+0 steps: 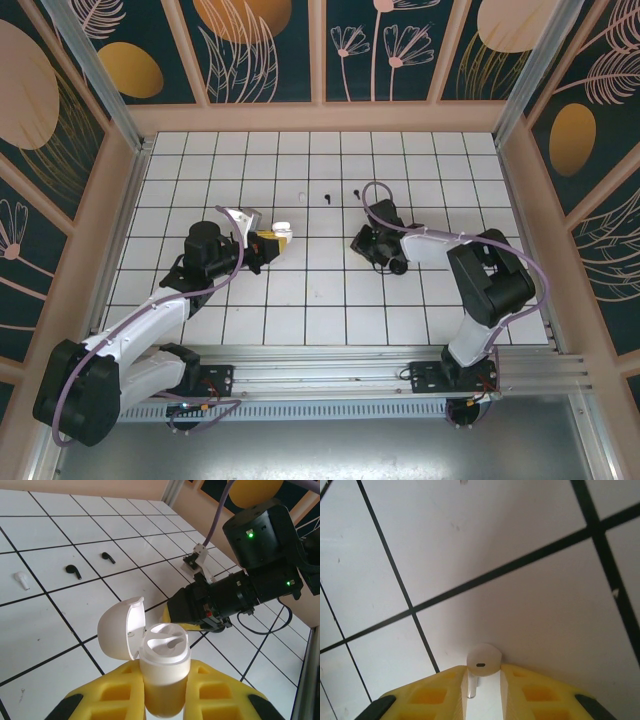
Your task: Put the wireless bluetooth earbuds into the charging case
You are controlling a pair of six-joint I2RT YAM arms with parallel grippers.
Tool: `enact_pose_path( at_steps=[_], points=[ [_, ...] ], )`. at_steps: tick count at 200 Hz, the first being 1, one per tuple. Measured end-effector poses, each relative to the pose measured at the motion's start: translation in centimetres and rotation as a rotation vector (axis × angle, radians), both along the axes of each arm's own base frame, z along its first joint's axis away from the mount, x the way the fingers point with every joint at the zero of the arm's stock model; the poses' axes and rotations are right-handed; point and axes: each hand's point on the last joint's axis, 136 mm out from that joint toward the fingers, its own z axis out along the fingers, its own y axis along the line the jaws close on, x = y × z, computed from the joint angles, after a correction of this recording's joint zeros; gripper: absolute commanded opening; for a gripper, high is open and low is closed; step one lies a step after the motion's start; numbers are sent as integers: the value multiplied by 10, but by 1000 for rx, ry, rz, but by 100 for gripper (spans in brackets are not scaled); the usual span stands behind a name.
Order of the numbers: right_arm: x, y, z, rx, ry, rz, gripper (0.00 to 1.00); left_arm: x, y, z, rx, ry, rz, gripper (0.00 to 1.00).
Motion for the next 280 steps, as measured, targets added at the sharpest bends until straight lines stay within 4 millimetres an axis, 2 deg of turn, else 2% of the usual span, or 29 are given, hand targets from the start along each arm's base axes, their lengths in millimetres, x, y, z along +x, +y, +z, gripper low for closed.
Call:
enact_pose_path(
  at_steps=[54,148,198,250,280],
  points=[
    [9,-3,1,-32,-18,7,26,0,0,0,1,0,0,12],
    [10,-3,-4,-51,-3,35,27,-1,1,-4,9,12,2,12],
    [8,0,-3,-84,1,66,20,0,1,-4,11,14,5,12],
    [8,14,12,-158,-45,127,18,0,1,-2,6,3,5,12],
    [5,14,36,-209,-107,139,18,0,0,2,-10,-27,-3,12]
  ],
)
